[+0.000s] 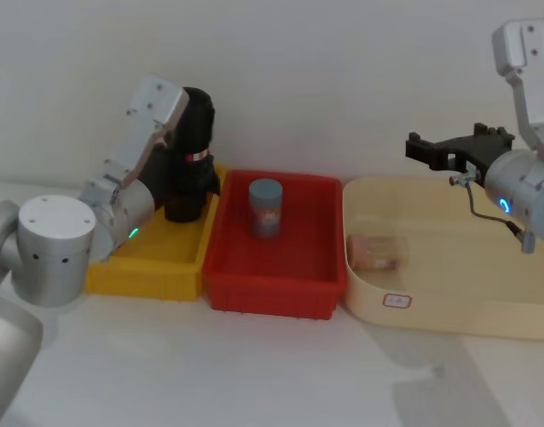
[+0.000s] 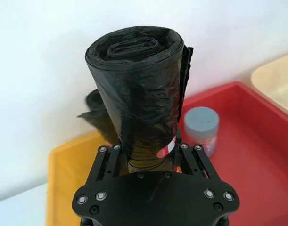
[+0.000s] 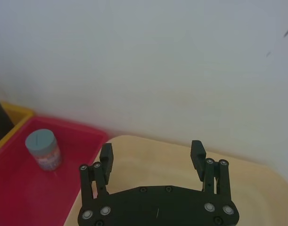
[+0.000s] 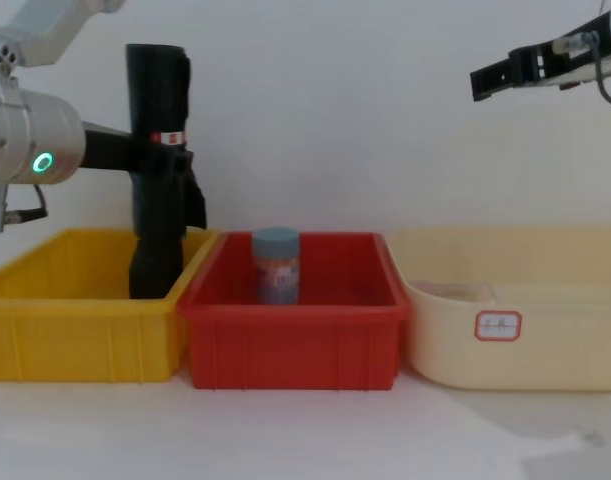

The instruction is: Pick up the garbage bag with the one hand and transfer it to the other hand.

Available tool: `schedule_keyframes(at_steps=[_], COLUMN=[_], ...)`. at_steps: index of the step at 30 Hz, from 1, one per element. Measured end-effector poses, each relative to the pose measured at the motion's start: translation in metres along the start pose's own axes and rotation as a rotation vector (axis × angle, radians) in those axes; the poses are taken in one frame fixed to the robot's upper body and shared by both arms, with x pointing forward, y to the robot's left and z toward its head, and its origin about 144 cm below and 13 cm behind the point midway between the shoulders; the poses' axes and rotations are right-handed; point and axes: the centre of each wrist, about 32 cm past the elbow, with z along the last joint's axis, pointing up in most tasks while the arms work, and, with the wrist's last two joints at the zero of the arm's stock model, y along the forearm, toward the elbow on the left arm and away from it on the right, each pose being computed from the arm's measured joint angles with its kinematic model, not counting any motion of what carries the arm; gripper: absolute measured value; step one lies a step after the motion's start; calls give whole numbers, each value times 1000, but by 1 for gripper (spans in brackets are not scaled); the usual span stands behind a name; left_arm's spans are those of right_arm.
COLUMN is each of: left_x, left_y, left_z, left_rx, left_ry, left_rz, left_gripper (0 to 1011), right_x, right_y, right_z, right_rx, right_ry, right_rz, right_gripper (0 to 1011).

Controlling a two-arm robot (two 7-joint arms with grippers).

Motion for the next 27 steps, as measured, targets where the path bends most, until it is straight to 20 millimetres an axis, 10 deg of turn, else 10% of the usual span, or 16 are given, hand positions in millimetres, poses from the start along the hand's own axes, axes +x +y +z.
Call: schedule_keyframes(at_steps=[27], left_x=[-20], left_y=[-88], left_z=[8], left_rx=[-11], left_ry=[112], left_rz=[-418], left_gripper=[486], right_x=[-6], right_y=[11], right_z=[2], right_rx=[227], right_ry=[85], right_rz=[251], right_gripper=[1001])
